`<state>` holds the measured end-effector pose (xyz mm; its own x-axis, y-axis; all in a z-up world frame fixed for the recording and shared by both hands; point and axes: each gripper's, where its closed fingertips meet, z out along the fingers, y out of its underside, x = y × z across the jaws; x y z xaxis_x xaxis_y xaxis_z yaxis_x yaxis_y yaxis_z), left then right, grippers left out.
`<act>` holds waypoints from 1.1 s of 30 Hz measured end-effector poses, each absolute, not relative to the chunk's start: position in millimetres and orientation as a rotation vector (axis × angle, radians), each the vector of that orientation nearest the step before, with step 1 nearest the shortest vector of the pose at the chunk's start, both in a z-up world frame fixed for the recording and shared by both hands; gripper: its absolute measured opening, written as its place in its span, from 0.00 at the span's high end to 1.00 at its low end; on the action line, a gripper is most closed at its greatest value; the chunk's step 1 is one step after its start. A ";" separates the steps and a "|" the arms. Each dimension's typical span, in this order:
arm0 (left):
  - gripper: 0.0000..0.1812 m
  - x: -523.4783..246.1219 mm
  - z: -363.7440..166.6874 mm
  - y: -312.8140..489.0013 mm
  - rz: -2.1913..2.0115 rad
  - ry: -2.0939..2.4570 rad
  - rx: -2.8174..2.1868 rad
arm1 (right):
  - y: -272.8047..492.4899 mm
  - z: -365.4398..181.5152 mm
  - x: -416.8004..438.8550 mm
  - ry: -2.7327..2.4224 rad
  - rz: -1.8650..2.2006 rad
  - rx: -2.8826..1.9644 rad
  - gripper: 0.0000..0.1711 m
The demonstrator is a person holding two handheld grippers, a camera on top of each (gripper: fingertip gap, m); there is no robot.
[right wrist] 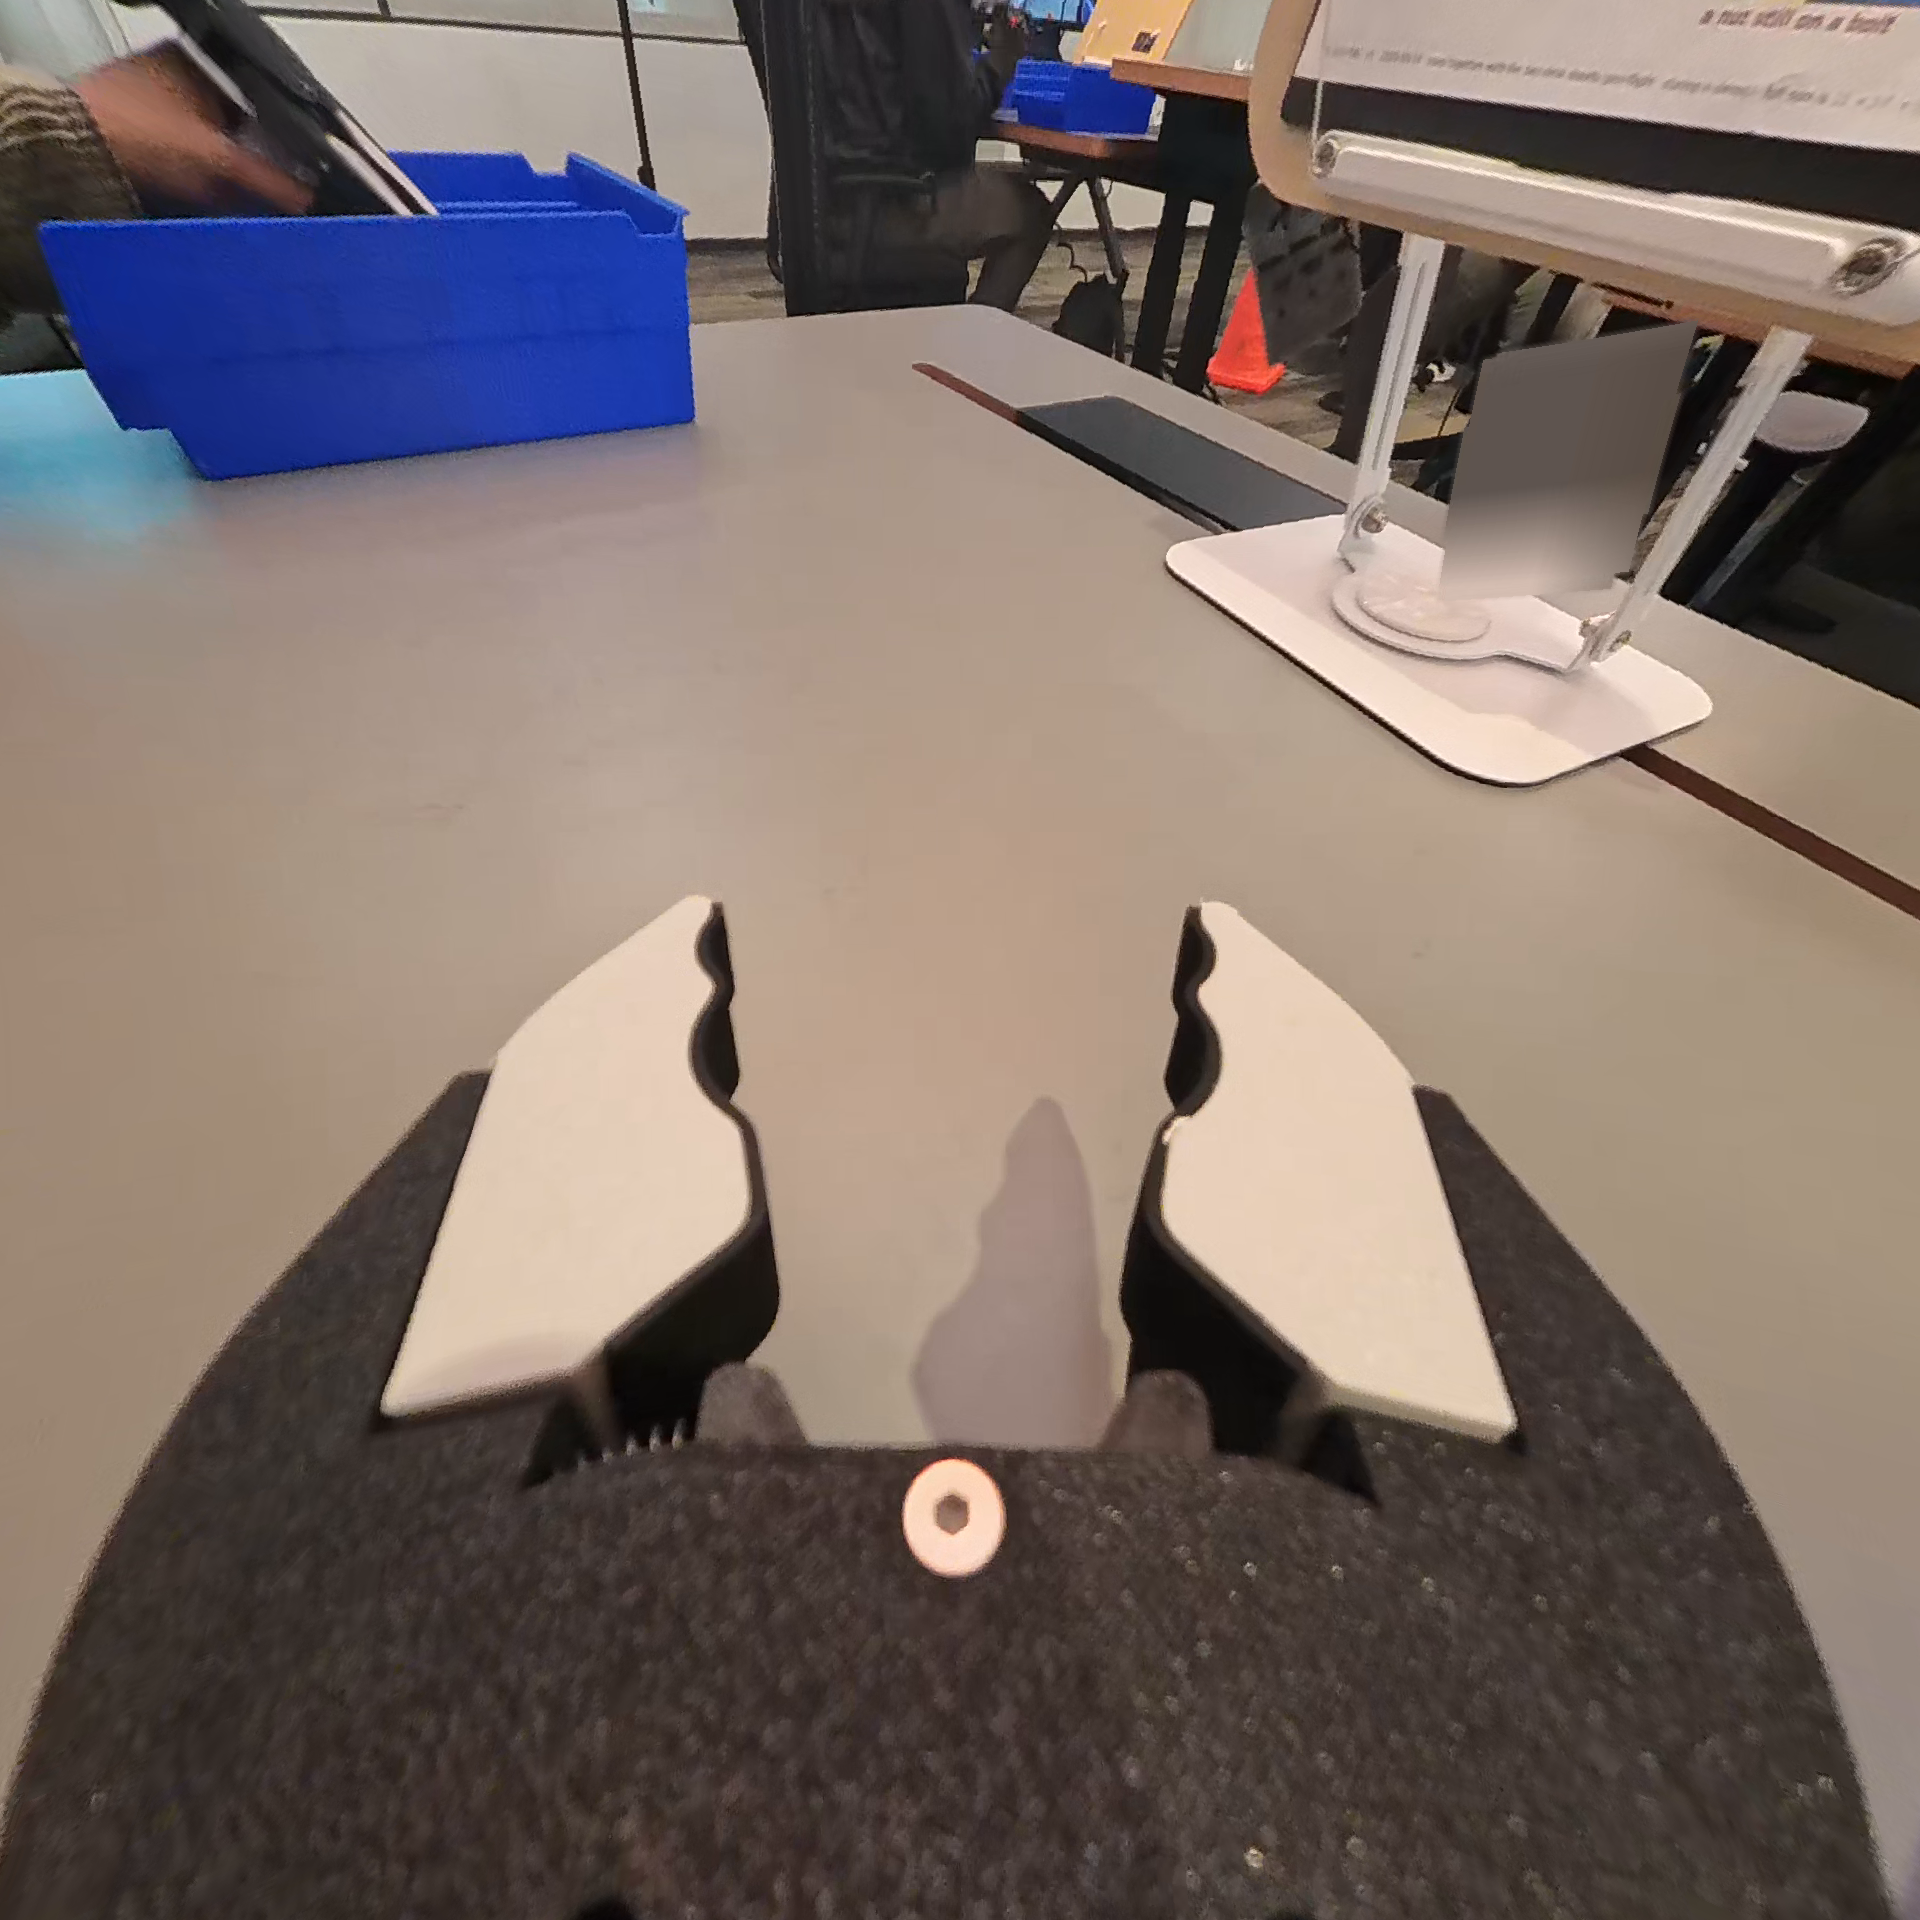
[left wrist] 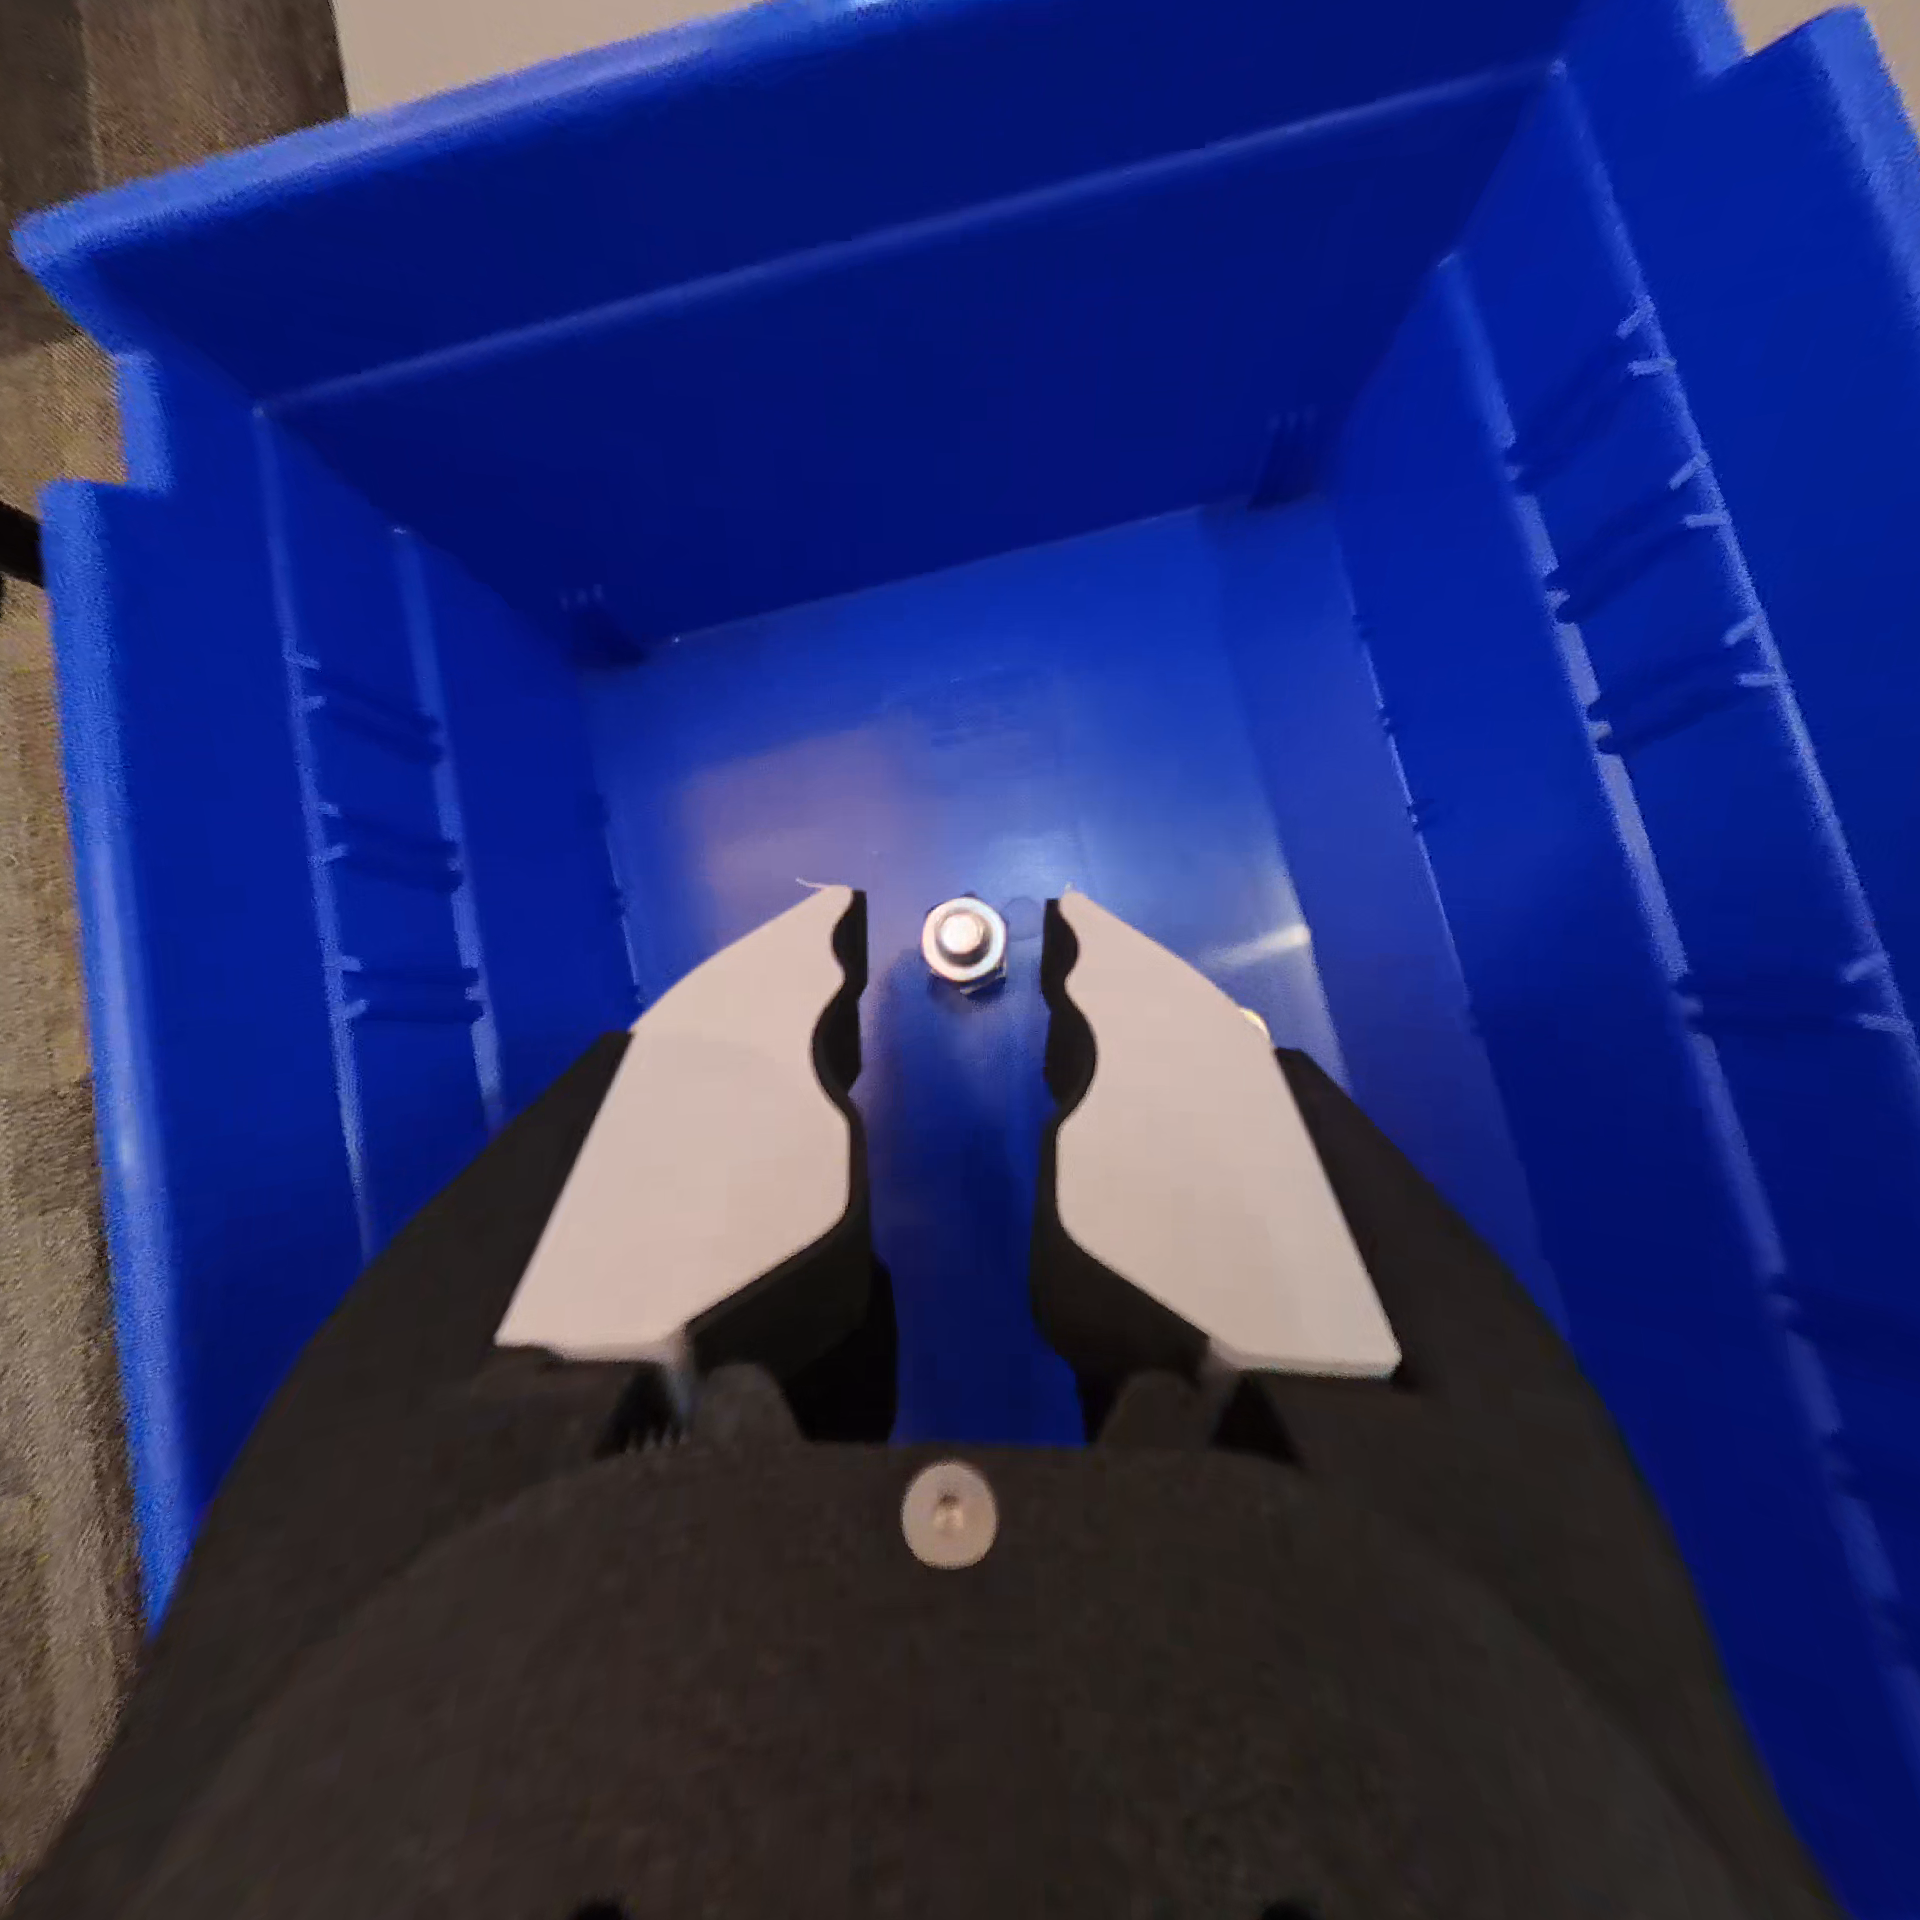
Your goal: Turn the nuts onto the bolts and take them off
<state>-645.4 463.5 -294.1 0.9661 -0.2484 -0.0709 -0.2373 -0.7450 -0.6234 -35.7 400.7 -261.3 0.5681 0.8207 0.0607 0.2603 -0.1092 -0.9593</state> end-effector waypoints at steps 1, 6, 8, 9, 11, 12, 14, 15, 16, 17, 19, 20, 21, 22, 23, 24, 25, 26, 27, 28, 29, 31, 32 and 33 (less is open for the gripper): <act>0.82 -644.5 -296.4 464.2 -0.028 0.338 -2.452 | 400.6 -262.0 -35.9 -0.922 0.608 -1.661 0.53; 0.83 -643.4 -305.3 464.1 -0.060 0.307 -2.504 | 400.8 -262.2 -34.8 -0.923 0.605 -1.662 0.52; 0.85 -644.2 -310.6 462.7 -0.070 0.292 -2.537 | 401.1 -261.8 -34.1 -0.920 0.607 -1.662 0.52; 0.89 -645.2 -314.3 461.4 -0.067 0.287 -2.561 | 401.0 -261.7 -34.2 -0.920 0.609 -1.661 0.52; 0.90 -645.4 -316.8 461.2 -0.069 0.278 -2.579 | 400.6 -261.4 -34.5 -0.922 0.611 -1.659 0.53; 0.90 -646.4 -316.6 461.3 -0.055 0.276 -2.582 | 400.3 -261.3 -34.7 -0.924 0.610 -1.656 0.53; 0.90 -647.6 -313.9 461.0 -0.020 0.290 -2.582 | 399.7 -262.3 -35.4 -0.931 0.613 -1.660 0.53; 0.90 -647.0 -309.4 461.3 -0.009 0.297 -2.569 | 399.2 -262.3 -35.9 -0.933 0.616 -1.659 0.54; 0.90 -645.6 -302.1 462.0 -0.006 0.300 -2.549 | 398.6 -262.0 -36.7 -0.935 0.621 -1.655 0.54; 0.90 -643.2 -291.7 462.9 -0.009 0.303 -2.522 | 398.0 -261.9 -37.2 -0.937 0.627 -1.653 0.55; 0.90 -634.6 -265.0 464.5 -0.025 0.320 -2.460 | 397.0 -260.8 -37.7 -0.938 0.632 -1.649 0.55; 0.90 -626.7 -249.8 464.6 -0.041 0.342 -2.432 | 396.2 -259.9 -37.8 -0.942 0.635 -1.643 0.57; 0.90 -616.4 -234.2 464.2 -0.056 0.372 -2.407 | 395.9 -258.8 -37.7 -0.943 0.635 -1.638 0.58; 0.90 -603.2 -218.3 463.7 -0.069 0.410 -2.382 | 396.2 -258.0 -37.3 -0.943 0.630 -1.634 0.59; 0.90 -587.1 -202.7 463.2 -0.082 0.454 -2.356 | 397.4 -258.1 -36.7 -0.942 0.620 -1.634 0.59; 0.90 -567.6 -188.2 462.2 -0.101 0.504 -2.332 | 398.7 -258.7 -37.0 -0.944 0.615 -1.637 0.60; 0.90 -544.9 -175.7 460.8 -0.128 0.561 -2.311 | 399.3 -258.8 -38.9 -0.949 0.627 -1.638 0.61; 0.90 -519.8 -165.3 458.8 -0.157 0.624 -2.291 | 399.7 -256.5 -42.4 -0.949 0.655 -1.637 0.62; 0.90 -493.4 -157.9 456.3 -0.181 0.694 -2.273 | 399.9 -250.8 -47.5 -0.943 0.690 -1.626 0.62; 0.90 -466.8 -153.3 453.6 -0.197 0.770 -2.259 | 399.7 -242.5 -53.7 -0.943 0.725 -1.607 0.62; 0.90 -440.0 -151.0 451.3 -0.206 0.848 -2.238 | 399.6 -233.5 -59.9 -0.952 0.746 -1.585 0.62; 0.90 -385.5 -154.0 446.2 -0.254 0.990 -2.192 | 401.4 -217.4 -70.3 -0.998 0.726 -1.537 0.64; 0.90 -358.0 -159.9 442.9 -0.298 1.053 -2.174 | 404.9 -211.4 -73.6 -1.024 0.690 -1.515 0.64; 0.90 -331.4 -168.8 439.5 -0.349 1.111 -2.158 | 409.7 -206.4 -75.7 -1.044 0.655 -1.495 0.64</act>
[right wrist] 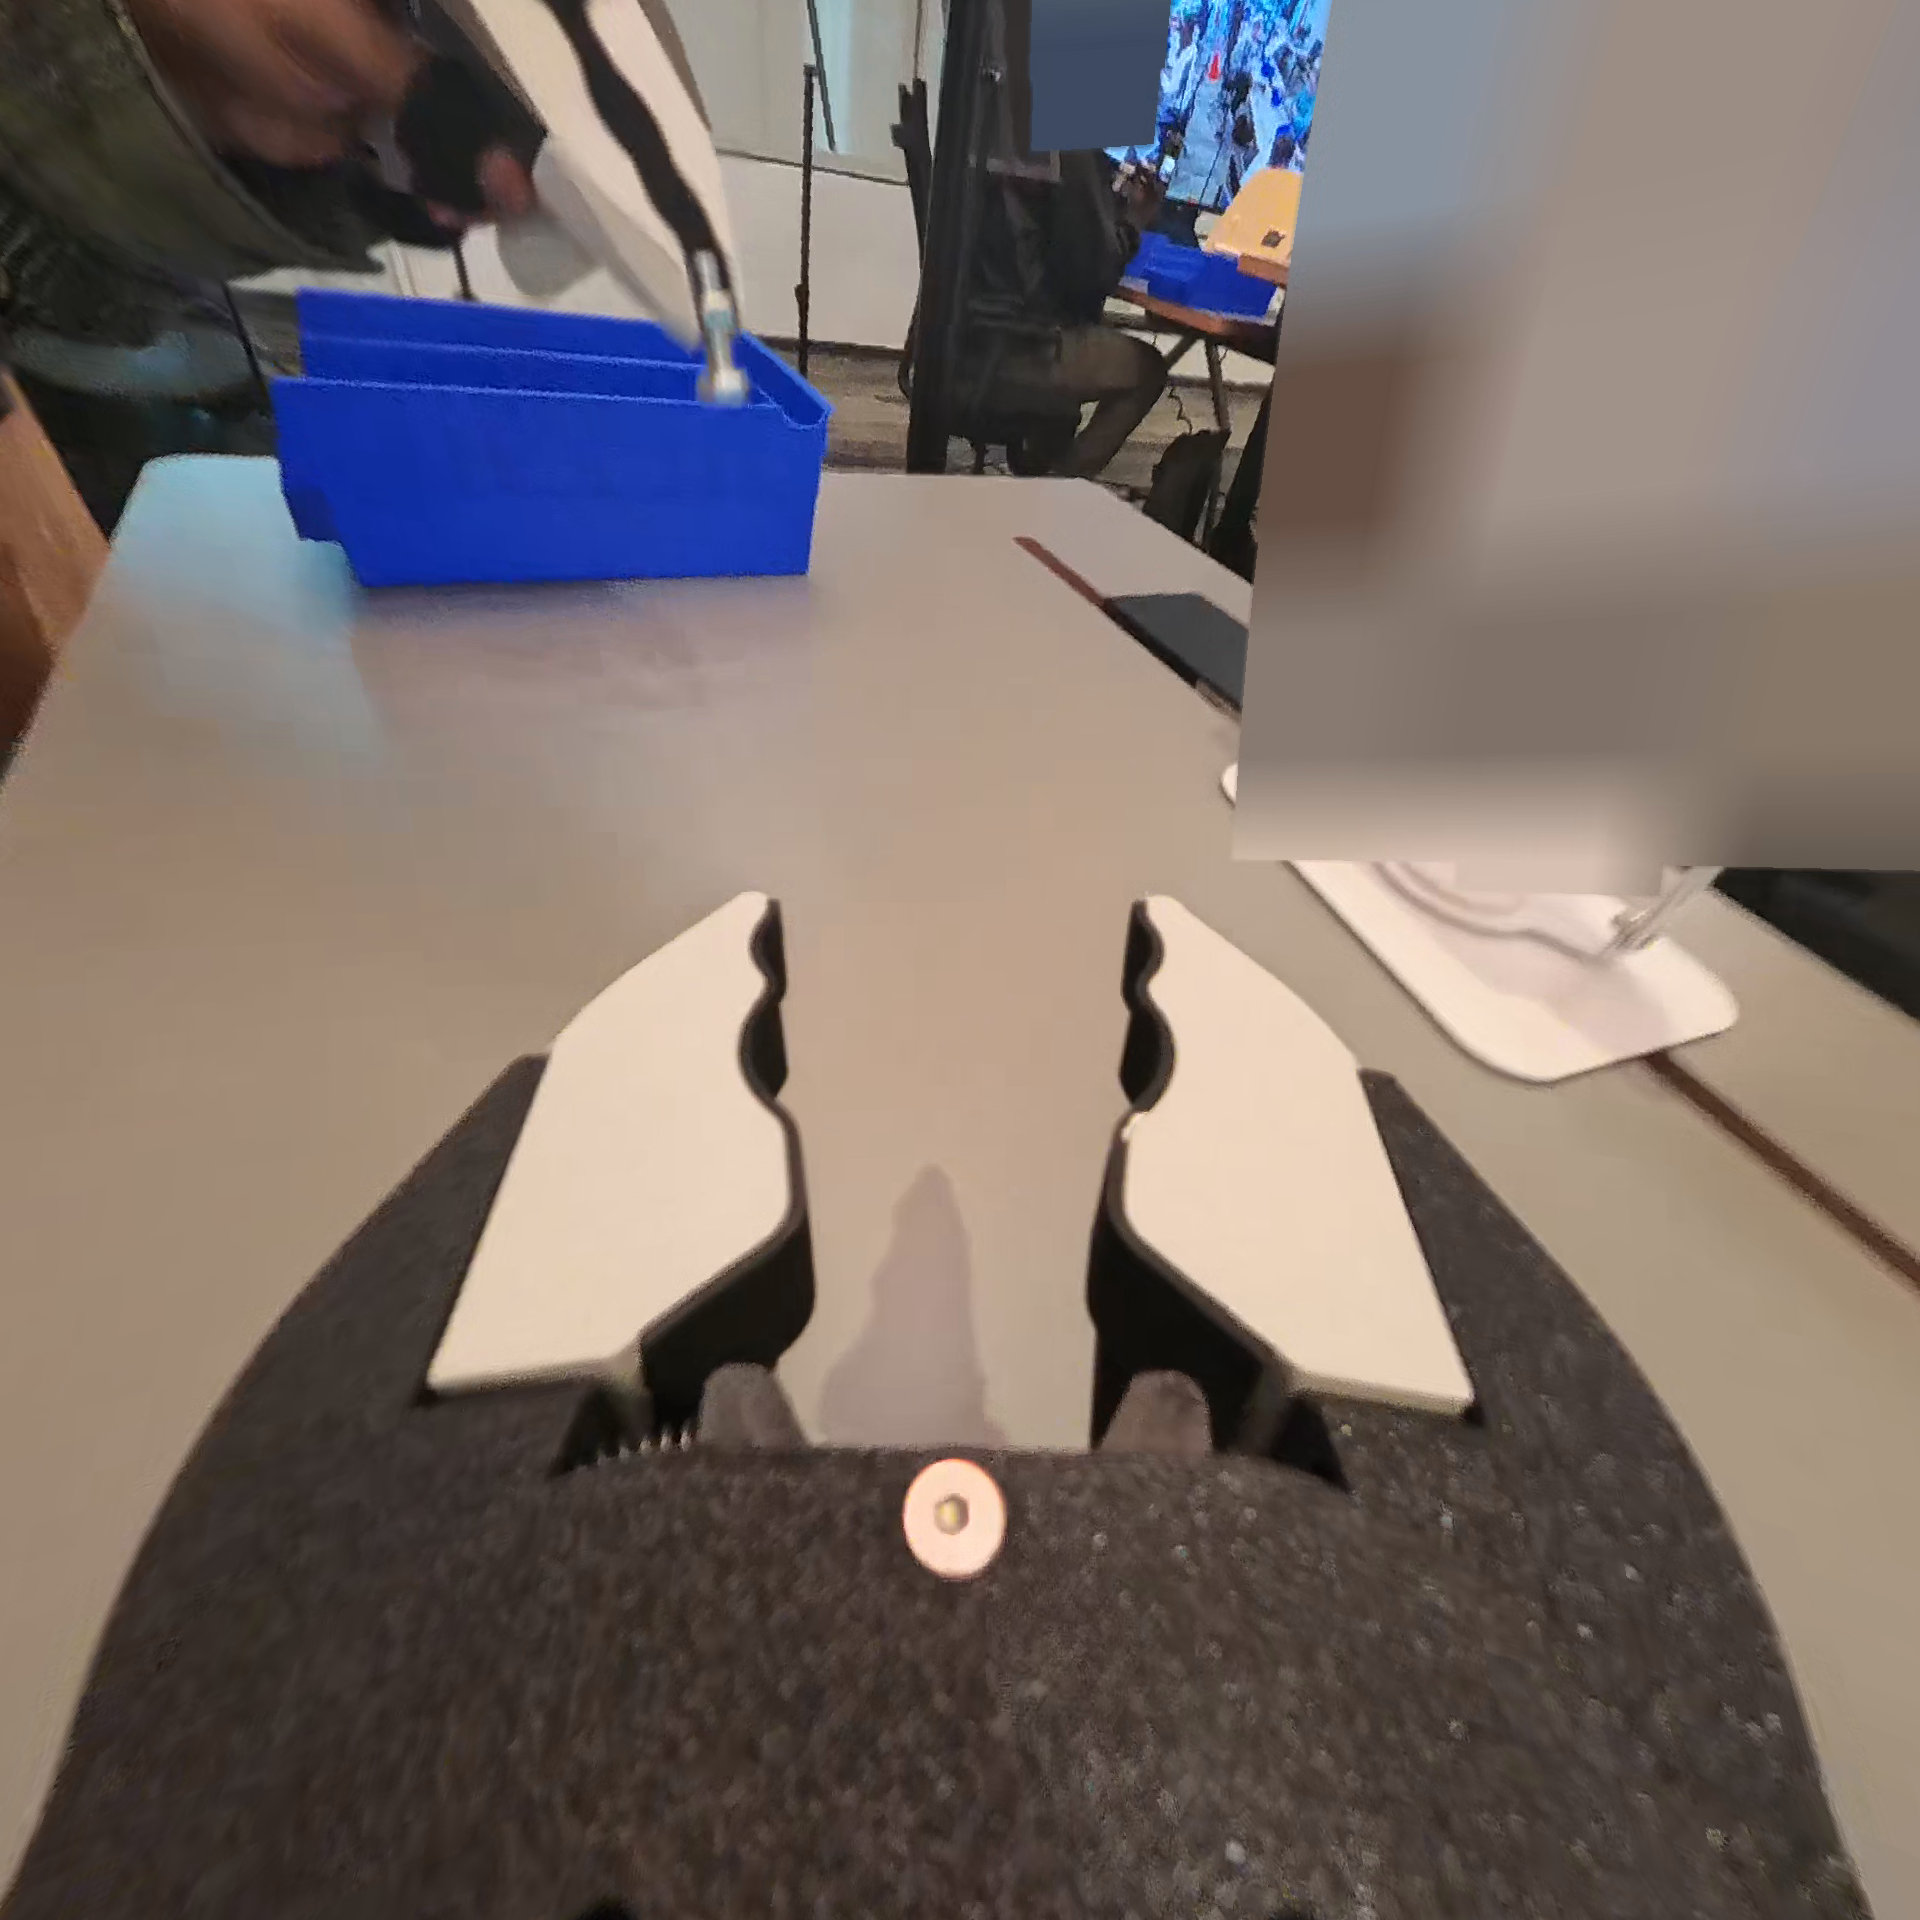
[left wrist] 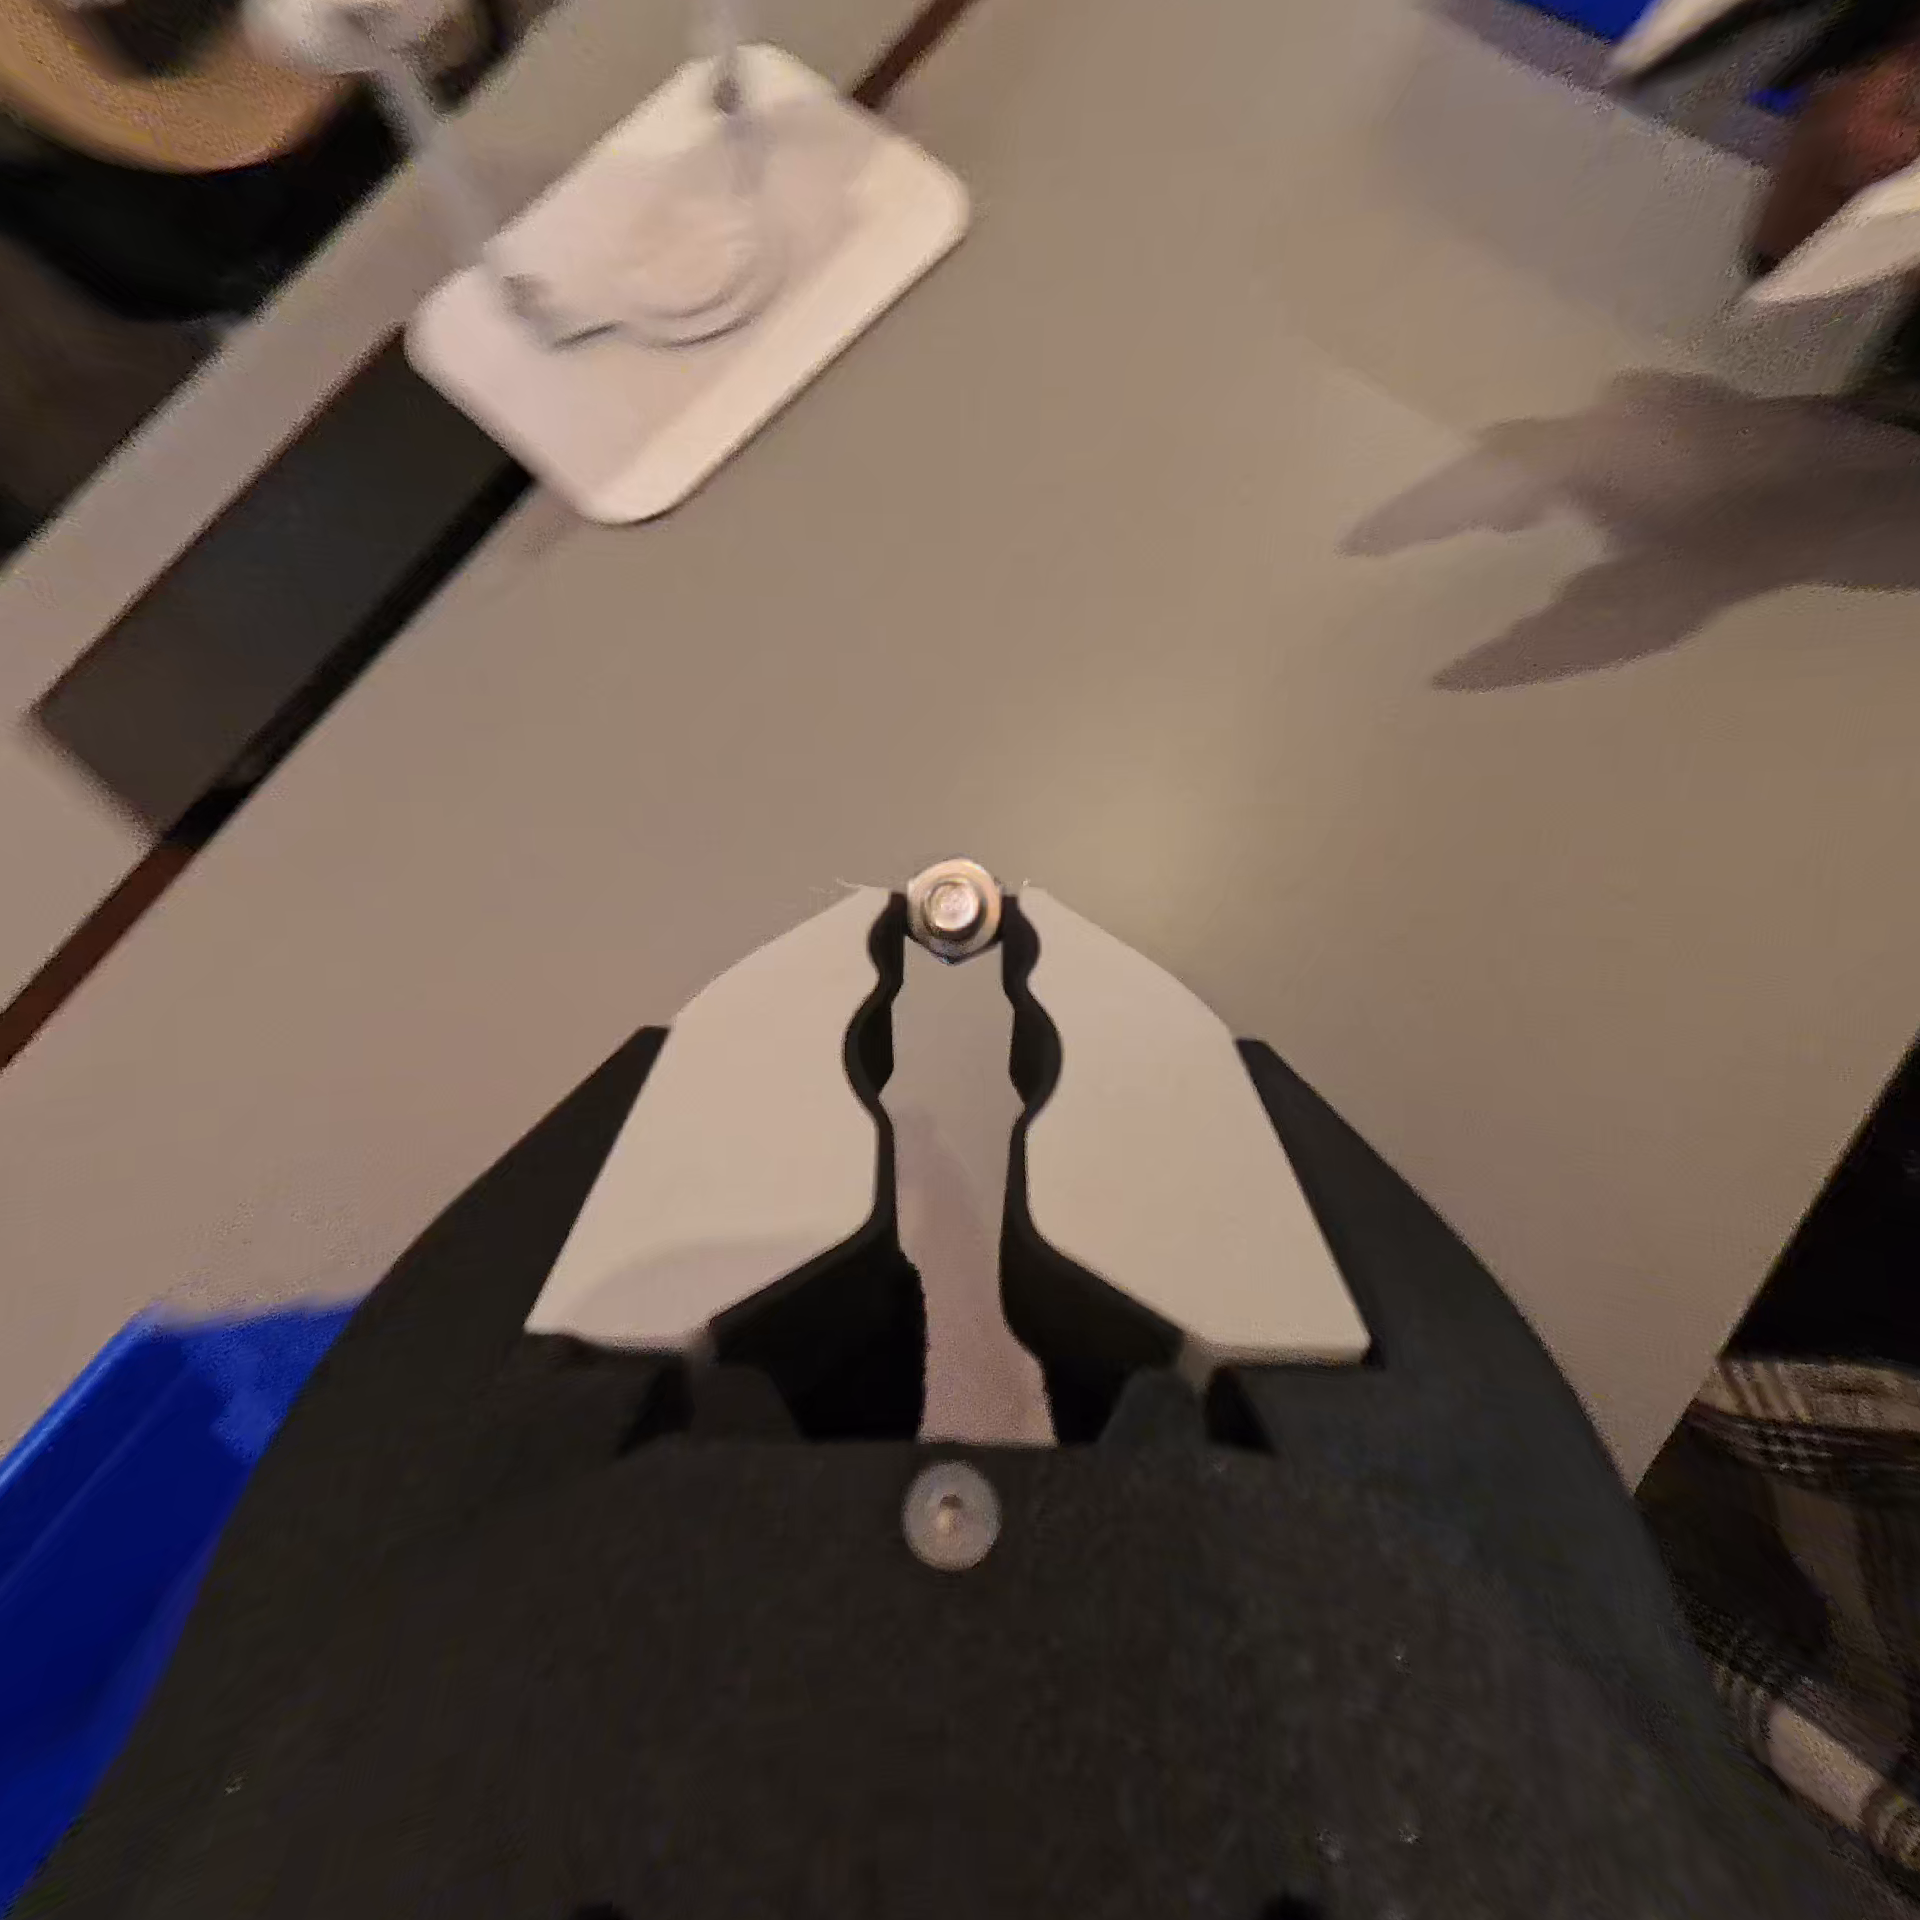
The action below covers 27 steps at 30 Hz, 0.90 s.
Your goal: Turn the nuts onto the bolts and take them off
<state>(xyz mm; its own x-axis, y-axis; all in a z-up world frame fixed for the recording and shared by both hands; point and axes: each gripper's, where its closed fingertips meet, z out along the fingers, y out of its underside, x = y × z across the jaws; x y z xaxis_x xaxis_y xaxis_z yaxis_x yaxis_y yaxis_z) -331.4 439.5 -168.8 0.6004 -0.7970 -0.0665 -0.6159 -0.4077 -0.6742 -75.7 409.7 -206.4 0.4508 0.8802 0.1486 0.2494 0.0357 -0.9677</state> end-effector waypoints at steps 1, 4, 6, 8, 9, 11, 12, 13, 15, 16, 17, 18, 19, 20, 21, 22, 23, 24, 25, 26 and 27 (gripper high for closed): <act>0.90 -306.4 -180.6 436.4 -0.397 1.165 -2.148 | 415.2 -202.8 -76.6 -1.051 0.633 -1.482 0.64; 0.90 -246.7 -226.1 430.7 -0.465 1.307 -2.156 | 428.2 -198.4 -73.8 -1.012 0.649 -1.464 0.65; 0.90 -219.7 -255.2 425.7 -0.477 1.399 -2.180 | 432.0 -202.9 -68.0 -0.975 0.680 -1.466 0.66; 0.90 -202.1 -277.6 421.0 -0.476 1.480 -2.202 | 432.6 -213.1 -62.9 -0.967 0.708 -1.497 0.65; 0.90 -196.4 -285.9 420.1 -0.471 1.507 -2.209 | 432.6 -217.9 -60.8 -0.974 0.709 -1.513 0.65; 0.90 -188.8 -298.2 419.3 -0.479 1.538 -2.219 | 434.8 -225.1 -56.1 -0.983 0.677 -1.529 0.65; 0.90 -186.5 -302.8 418.6 -0.491 1.550 -2.222 | 435.0 -227.9 -55.4 -0.991 0.674 -1.542 0.65; 0.90 -185.0 -306.6 418.5 -0.499 1.557 -2.222 | 434.6 -229.3 -55.7 -0.994 0.682 -1.550 0.65; 0.90 -183.9 -313.5 417.2 -0.513 1.579 -2.219 | 433.3 -230.7 -58.1 -1.001 0.693 -1.551 0.65; 0.90 -183.7 -316.9 416.5 -0.518 1.588 -2.219 | 432.4 -233.1 -59.5 -1.014 0.693 -1.558 0.65; 0.90 -183.6 -319.6 416.1 -0.521 1.596 -2.214 | 431.7 -236.0 -60.9 -1.027 0.689 -1.566 0.65; 0.90 -183.3 -321.9 415.0 -0.527 1.608 -2.202 | 431.0 -238.8 -62.4 -1.041 0.684 -1.572 0.65; 0.90 -183.2 -323.9 414.3 -0.532 1.617 -2.193 | 429.8 -241.7 -64.3 -1.055 0.683 -1.577 0.65; 0.90 -182.4 -324.3 413.9 -0.546 1.613 -2.182 | 428.4 -244.7 -66.4 -1.068 0.687 -1.584 0.65; 0.90 -181.7 -324.4 413.2 -0.564 1.609 -2.173 | 427.2 -247.9 -68.6 -1.078 0.691 -1.592 0.65; 0.90 -181.2 -324.3 412.3 -0.580 1.610 -2.162 | 425.9 -250.7 -71.1 -1.090 0.696 -1.596 0.65; 0.90 -180.9 -324.1 411.1 -0.595 1.614 -2.151 | 424.4 -253.9 -73.8 -1.104 0.703 -1.601 0.65; 0.90 -181.1 -323.2 410.3 -0.608 1.616 -2.138 | 422.8 -257.0 -77.2 -1.116 0.714 -1.610 0.65; 0.89 -182.0 -320.8 409.8 -0.622 1.616 -2.120 | 421.3 -259.0 -81.5 -1.123 0.731 -1.615 0.66; 0.88 -184.1 -316.9 410.0 -0.640 1.614 -2.099 | 418.9 -259.6 -87.6 -1.132 0.757 -1.616 0.67; 0.85 -187.7 -311.9 411.3 -0.660 1.604 -2.077 | 416.1 -259.3 -94.9 -1.148 0.783 -1.615 0.68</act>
